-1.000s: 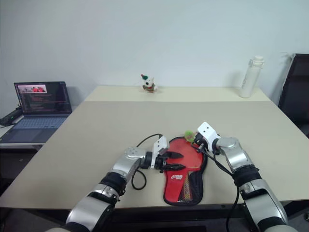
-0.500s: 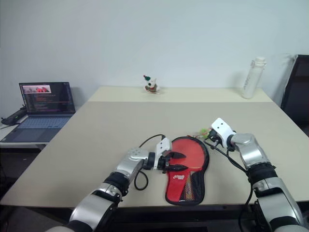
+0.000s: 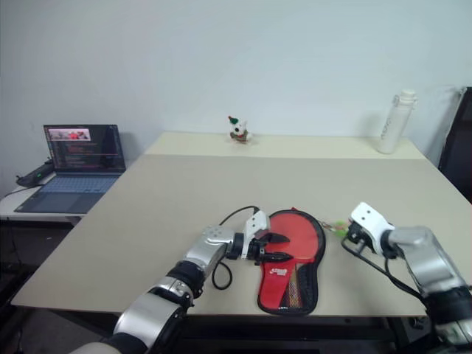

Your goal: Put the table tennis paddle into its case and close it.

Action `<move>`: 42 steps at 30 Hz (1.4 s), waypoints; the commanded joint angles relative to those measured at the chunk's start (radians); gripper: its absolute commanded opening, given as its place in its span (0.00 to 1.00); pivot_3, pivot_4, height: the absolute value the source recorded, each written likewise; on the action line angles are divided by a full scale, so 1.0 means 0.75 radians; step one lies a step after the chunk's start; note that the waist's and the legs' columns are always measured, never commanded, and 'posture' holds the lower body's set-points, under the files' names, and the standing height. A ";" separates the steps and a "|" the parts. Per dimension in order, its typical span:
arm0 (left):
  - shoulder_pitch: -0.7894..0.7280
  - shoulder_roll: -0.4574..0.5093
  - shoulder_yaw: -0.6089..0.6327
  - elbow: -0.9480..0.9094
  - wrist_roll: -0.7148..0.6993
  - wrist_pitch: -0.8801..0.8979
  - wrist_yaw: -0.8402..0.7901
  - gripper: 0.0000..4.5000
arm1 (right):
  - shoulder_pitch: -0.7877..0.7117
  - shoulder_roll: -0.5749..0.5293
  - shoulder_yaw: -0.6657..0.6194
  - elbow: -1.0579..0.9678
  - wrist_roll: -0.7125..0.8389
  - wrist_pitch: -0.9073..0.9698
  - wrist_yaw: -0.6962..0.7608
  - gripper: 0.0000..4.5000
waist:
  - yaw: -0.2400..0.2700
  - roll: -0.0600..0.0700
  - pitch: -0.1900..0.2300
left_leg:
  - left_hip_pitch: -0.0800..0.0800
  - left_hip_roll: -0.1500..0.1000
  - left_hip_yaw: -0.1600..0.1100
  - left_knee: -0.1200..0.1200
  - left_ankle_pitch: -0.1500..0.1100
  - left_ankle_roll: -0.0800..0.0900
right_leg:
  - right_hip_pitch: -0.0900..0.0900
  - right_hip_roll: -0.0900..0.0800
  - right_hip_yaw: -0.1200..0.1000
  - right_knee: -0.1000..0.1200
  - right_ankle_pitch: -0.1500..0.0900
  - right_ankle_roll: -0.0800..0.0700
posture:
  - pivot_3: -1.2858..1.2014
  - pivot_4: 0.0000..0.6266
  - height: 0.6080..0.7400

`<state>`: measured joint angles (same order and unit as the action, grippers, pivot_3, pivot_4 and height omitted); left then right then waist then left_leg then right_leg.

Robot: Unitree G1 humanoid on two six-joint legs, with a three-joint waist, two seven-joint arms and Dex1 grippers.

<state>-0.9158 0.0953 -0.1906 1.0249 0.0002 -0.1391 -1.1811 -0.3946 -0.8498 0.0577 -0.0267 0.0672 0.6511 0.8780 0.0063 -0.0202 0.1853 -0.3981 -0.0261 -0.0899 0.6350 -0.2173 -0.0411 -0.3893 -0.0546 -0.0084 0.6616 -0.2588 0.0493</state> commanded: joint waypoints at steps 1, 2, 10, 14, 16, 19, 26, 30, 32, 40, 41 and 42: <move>0.016 -0.028 -0.035 0.063 0.043 0.028 0.013 0.63 | 0.080 -0.076 -0.094 -0.252 0.104 0.162 0.063 0.00 | 0.000 0.000 0.000 | 0.000 0.000 -0.001 0.000 0.000 0.000 | 0.001 0.000 -0.001 -0.002 0.000 0.000 | 0.52 0.24 1.00; 0.014 -0.032 -0.035 0.067 0.044 0.027 0.015 0.63 | 0.103 -0.089 -0.103 -0.297 0.128 0.194 0.072 0.00 | 0.001 0.000 0.000 | 0.000 0.000 0.000 0.000 0.000 0.000 | 0.002 0.000 -0.001 -0.003 0.001 0.001 | 0.52 0.24 1.00; -0.022 -0.070 -0.049 0.106 0.072 0.001 0.047 0.63 | 0.249 -0.163 -0.158 -0.580 0.292 0.377 0.100 0.00 | 0.021 0.000 0.000 | -0.002 0.000 -0.005 0.000 0.000 0.000 | 0.004 -0.002 -0.004 -0.006 0.001 0.002 | 0.52 0.24 1.00; -0.063 -0.080 -0.072 0.134 0.117 -0.047 0.051 0.63 | 0.252 -0.153 -0.140 -0.590 0.317 0.391 0.069 0.00 | 0.023 0.000 0.000 | -0.002 0.000 -0.005 0.001 0.000 0.000 | 0.005 -0.002 -0.004 -0.006 0.001 0.002 | 0.52 0.24 1.00; -0.082 -0.087 -0.078 0.148 0.128 -0.069 0.039 0.63 | 0.255 -0.155 -0.134 -0.581 0.328 0.392 0.064 0.00 | 0.023 0.000 0.000 | -0.002 0.000 -0.005 0.001 0.000 0.000 | 0.005 -0.002 -0.005 -0.007 0.001 0.002 | 0.52 0.24 1.00; -0.103 -0.099 -0.096 0.170 0.155 -0.104 0.025 0.63 | 0.285 -0.181 -0.143 -0.579 0.346 0.398 0.079 0.00 | 0.023 0.000 0.000 | -0.002 -0.001 -0.005 0.000 0.000 0.000 | 0.004 -0.002 -0.005 -0.009 0.001 0.002 | 0.52 0.24 1.00; -0.139 -0.151 -0.106 0.210 0.181 -0.134 0.043 0.63 | 0.407 -0.251 -0.206 -0.688 0.450 0.453 0.124 0.00 | 0.027 0.000 0.000 | -0.005 -0.002 -0.006 -0.005 -0.001 0.001 | 0.005 -0.002 -0.006 -0.020 0.002 0.004 | 0.52 0.24 1.00; -0.137 -0.168 -0.106 0.218 0.195 -0.143 0.042 0.63 | 0.471 -0.278 -0.259 -0.769 0.529 0.497 0.144 0.00 | 0.027 0.000 0.000 | -0.005 -0.002 -0.006 -0.005 -0.002 0.002 | 0.006 -0.003 -0.006 -0.021 0.002 0.004 | 0.52 0.24 1.00; -0.137 -0.174 -0.105 0.221 0.201 -0.146 0.043 0.63 | 0.515 -0.295 -0.287 -0.821 0.573 0.517 0.157 0.00 | 0.027 0.000 0.000 | -0.005 -0.002 -0.006 -0.006 -0.002 0.002 | 0.006 -0.003 -0.006 -0.021 0.002 0.004 | 0.52 0.24 1.00; -0.134 -0.197 -0.098 0.215 0.201 -0.150 0.041 0.63 | 0.634 -0.347 -0.367 -0.978 0.728 0.571 0.188 0.00 | 0.026 -0.001 0.000 | -0.005 -0.002 -0.006 -0.006 -0.002 0.002 | 0.006 -0.002 -0.006 -0.022 0.002 0.004 | 0.52 0.24 1.00; -0.133 -0.198 -0.098 0.215 0.201 -0.149 0.041 0.63 | 0.657 -0.354 -0.378 -1.004 0.755 0.578 0.198 0.00 | 0.027 -0.001 0.000 | -0.005 -0.002 -0.006 -0.006 -0.002 0.002 | 0.006 -0.002 -0.006 -0.022 0.002 0.004 | 0.52 0.24 1.00; -0.132 -0.198 -0.098 0.215 0.201 -0.149 0.042 0.63 | 0.676 -0.359 -0.387 -1.026 0.777 0.583 0.204 0.00 | 0.027 -0.001 0.000 | -0.005 -0.002 -0.006 -0.006 -0.002 0.002 | 0.006 -0.002 -0.007 -0.022 0.002 0.004 | 0.52 0.24 1.00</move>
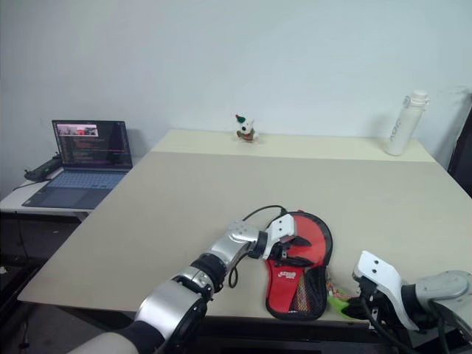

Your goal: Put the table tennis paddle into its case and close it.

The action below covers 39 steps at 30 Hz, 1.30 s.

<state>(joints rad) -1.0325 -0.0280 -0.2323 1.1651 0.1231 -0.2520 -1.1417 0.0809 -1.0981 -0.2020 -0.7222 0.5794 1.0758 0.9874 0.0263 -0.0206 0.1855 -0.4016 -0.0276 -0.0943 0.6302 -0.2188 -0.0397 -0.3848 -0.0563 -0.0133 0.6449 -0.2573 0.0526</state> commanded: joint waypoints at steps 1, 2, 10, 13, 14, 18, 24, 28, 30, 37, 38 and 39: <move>0.024 -0.034 -0.042 0.028 0.038 0.002 -0.011 0.63 | 0.056 -0.032 -0.047 -0.113 0.111 0.020 0.060 0.00 | 0.000 0.000 0.000 | 0.000 0.000 0.000 0.000 0.000 0.000 | 0.000 0.000 0.000 0.000 0.000 0.000 | 0.52 0.24 1.00; 0.024 -0.034 -0.042 0.028 0.038 0.002 -0.010 0.63 | 0.068 -0.035 -0.053 -0.125 0.125 0.021 0.059 0.00 | 0.000 0.000 0.000 | 0.000 0.000 0.000 0.000 0.000 0.000 | 0.000 0.000 0.000 0.000 0.000 0.000 | 0.52 0.24 1.00; 0.027 -0.034 -0.039 0.029 0.039 0.003 0.006 0.63 | 0.129 -0.003 -0.037 -0.260 0.287 0.067 0.002 0.00 | 0.000 0.000 0.000 | 0.000 0.000 0.000 0.000 0.000 0.000 | 0.000 0.000 0.000 0.000 0.000 0.000 | 0.52 0.24 1.00; 0.028 -0.034 -0.039 0.030 0.039 0.003 0.011 0.63 | 0.140 0.008 -0.028 -0.292 0.334 0.075 -0.029 0.00 | 0.000 0.000 0.000 | 0.000 0.000 0.000 0.000 0.000 0.000 | 0.000 0.000 0.000 0.000 0.000 0.000 | 0.52 0.24 1.00; 0.028 -0.034 -0.039 0.030 0.039 0.003 0.012 0.63 | 0.136 0.010 -0.028 -0.297 0.352 0.079 -0.041 0.00 | 0.000 0.000 0.000 | 0.000 0.000 0.000 0.000 0.000 0.000 | 0.000 0.000 0.000 0.000 0.000 0.000 | 0.52 0.24 1.00; 0.025 -0.035 -0.037 0.035 0.039 0.005 0.024 0.63 | 0.089 0.005 -0.015 -0.273 0.380 0.076 -0.074 0.00 | 0.000 0.000 0.000 | 0.001 0.000 0.000 0.000 0.000 0.000 | 0.000 0.000 0.000 0.000 0.000 0.000 | 0.52 0.24 1.00; 0.016 -0.036 -0.033 0.038 0.038 0.007 0.041 0.63 | 0.043 -0.011 -0.001 -0.241 0.409 0.092 -0.102 0.06 | -0.001 0.000 0.000 | 0.001 0.000 0.000 0.000 0.000 0.000 | 0.001 0.000 0.000 0.000 0.000 0.000 | 0.52 0.24 1.00; 0.018 -0.037 -0.031 0.034 0.034 0.008 0.044 0.63 | 0.053 -0.019 -0.022 -0.251 0.445 0.090 -0.104 0.30 | -0.001 0.000 0.000 | 0.001 0.001 0.000 0.000 0.000 0.000 | 0.001 0.000 0.000 0.000 0.000 0.000 | 0.52 0.24 1.00; 0.020 -0.036 -0.030 0.031 0.033 0.007 0.042 0.63 | 0.054 -0.022 -0.043 -0.250 0.469 0.083 -0.105 0.46 | -0.001 0.000 0.000 | 0.001 0.001 0.000 0.001 0.000 0.000 | 0.001 0.000 0.000 0.001 0.000 0.000 | 0.52 0.24 1.00; 0.022 -0.020 -0.007 0.009 0.008 0.006 0.037 0.63 | -0.027 -0.003 -0.098 -0.178 0.558 0.060 -0.128 0.53 | -0.002 -0.001 0.000 | 0.002 0.001 0.001 0.001 0.000 0.000 | 0.001 0.000 0.001 0.001 0.001 0.002 | 0.52 0.24 1.00; 0.027 -0.007 0.005 -0.014 -0.007 -0.003 0.025 0.63 | -0.060 0.001 -0.083 -0.145 0.533 0.039 -0.133 0.53 | -0.004 -0.001 0.000 | 0.002 0.001 0.001 0.001 0.000 0.000 | 0.001 0.001 0.001 0.001 0.001 0.002 | 0.52 0.24 1.00; 0.033 0.008 0.019 -0.042 -0.026 -0.007 0.011 0.63 | -0.094 0.008 -0.066 -0.111 0.504 0.015 -0.142 0.53 | -0.004 -0.001 0.000 | 0.002 0.001 0.001 0.001 0.000 0.000 | 0.001 0.001 0.001 0.001 0.001 0.002 | 0.52 0.24 1.00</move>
<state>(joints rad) -1.0252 -0.0265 -0.2256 1.1614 0.1169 -0.2505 -1.1104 0.0367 -1.0964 -0.2494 -0.8270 0.9677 1.1219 0.8890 0.0229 -0.0210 0.1856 -0.4002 -0.0268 -0.0932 0.6311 -0.2190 -0.0395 -0.3840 -0.0557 -0.0126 0.6455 -0.2566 0.0539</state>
